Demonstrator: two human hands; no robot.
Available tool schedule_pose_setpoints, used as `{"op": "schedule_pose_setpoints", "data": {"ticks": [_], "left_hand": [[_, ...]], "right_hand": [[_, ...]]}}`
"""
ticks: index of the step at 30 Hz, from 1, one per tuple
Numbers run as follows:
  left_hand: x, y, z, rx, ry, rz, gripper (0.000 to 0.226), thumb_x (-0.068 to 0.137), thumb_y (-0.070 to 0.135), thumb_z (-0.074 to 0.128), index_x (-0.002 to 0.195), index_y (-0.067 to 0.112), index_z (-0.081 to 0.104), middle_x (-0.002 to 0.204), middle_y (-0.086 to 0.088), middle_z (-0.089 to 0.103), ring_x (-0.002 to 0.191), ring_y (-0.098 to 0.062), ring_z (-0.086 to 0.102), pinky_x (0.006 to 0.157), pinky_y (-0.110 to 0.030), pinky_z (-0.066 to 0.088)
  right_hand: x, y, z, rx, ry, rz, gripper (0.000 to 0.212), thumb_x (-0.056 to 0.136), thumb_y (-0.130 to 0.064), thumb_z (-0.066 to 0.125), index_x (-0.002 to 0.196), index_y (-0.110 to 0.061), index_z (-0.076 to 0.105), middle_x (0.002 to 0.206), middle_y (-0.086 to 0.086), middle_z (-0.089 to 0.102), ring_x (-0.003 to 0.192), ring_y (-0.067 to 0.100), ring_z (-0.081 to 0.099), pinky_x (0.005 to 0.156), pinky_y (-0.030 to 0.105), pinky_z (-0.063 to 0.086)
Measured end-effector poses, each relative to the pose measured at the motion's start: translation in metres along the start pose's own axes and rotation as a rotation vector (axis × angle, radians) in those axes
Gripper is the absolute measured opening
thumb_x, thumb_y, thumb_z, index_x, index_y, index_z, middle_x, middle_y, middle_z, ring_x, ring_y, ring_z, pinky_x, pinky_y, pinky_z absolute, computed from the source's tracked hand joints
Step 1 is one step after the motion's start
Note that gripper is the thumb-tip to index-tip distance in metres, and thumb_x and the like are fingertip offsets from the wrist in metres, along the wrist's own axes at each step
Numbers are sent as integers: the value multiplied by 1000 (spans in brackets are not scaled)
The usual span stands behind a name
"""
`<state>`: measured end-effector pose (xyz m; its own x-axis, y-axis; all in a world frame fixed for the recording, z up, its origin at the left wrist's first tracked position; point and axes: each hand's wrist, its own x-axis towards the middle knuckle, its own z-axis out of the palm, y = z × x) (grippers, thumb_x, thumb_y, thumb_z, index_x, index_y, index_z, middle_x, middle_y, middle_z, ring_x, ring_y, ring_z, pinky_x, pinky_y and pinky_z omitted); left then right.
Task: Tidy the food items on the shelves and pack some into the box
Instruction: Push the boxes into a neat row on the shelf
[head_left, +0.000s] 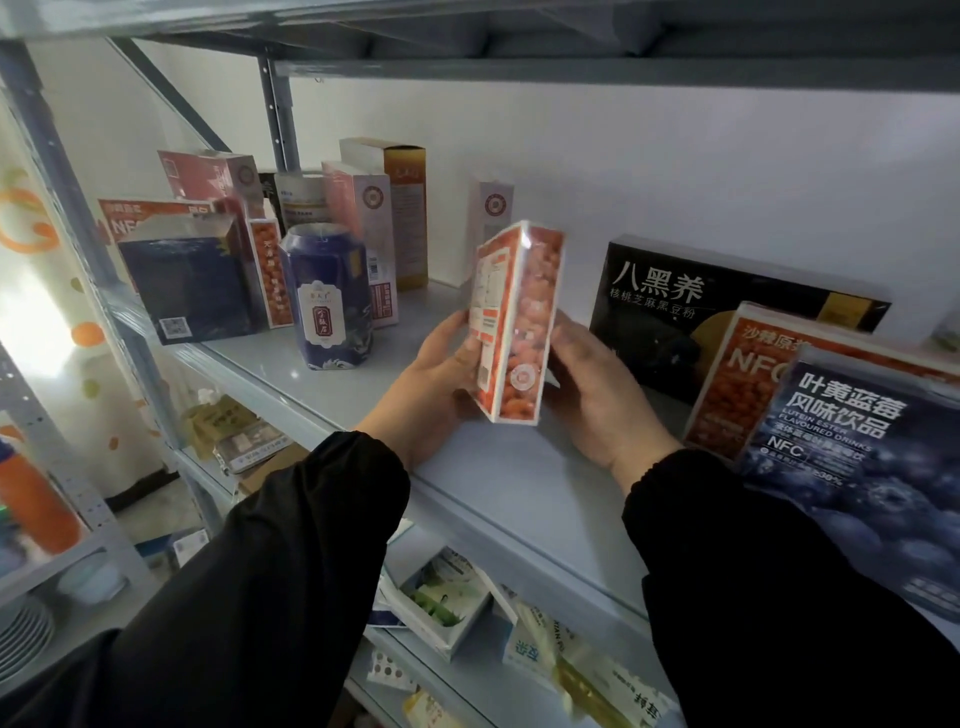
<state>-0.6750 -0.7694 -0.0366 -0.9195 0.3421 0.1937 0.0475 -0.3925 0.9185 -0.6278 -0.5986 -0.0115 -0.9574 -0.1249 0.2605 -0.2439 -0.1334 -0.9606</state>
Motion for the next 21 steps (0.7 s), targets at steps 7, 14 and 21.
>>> {"op": "schedule_pose_setpoints", "data": {"ticks": [7, 14, 21], "left_hand": [[-6, 2, 5, 97, -58, -86, 28, 104, 17, 57, 127, 28, 70, 114, -11, 77, 99, -31, 74, 97, -53, 57], [-5, 5, 5, -34, 7, -166, 54, 91, 57, 53, 125, 19, 69, 129, -17, 72, 118, -34, 70, 102, -49, 55], [-1, -8, -3, 120, -96, 21, 50, 80, 8, 72, 127, 19, 61, 120, -12, 75, 110, -32, 73, 91, -43, 60]], "right_hand": [[-4, 4, -2, -158, 7, 19, 103, 69, -72, 83, 158, -48, 35, 142, -23, 61, 135, 8, 57, 115, 46, 45], [-3, 0, -3, -502, 362, -110, 119, 66, -43, 96, 157, -48, 20, 147, -7, 40, 133, 11, 41, 115, 41, 37], [-6, -3, -9, -811, 464, -110, 130, 69, -49, 93, 162, -45, 3, 159, 3, 20, 143, 15, 29, 115, 29, 26]]}}
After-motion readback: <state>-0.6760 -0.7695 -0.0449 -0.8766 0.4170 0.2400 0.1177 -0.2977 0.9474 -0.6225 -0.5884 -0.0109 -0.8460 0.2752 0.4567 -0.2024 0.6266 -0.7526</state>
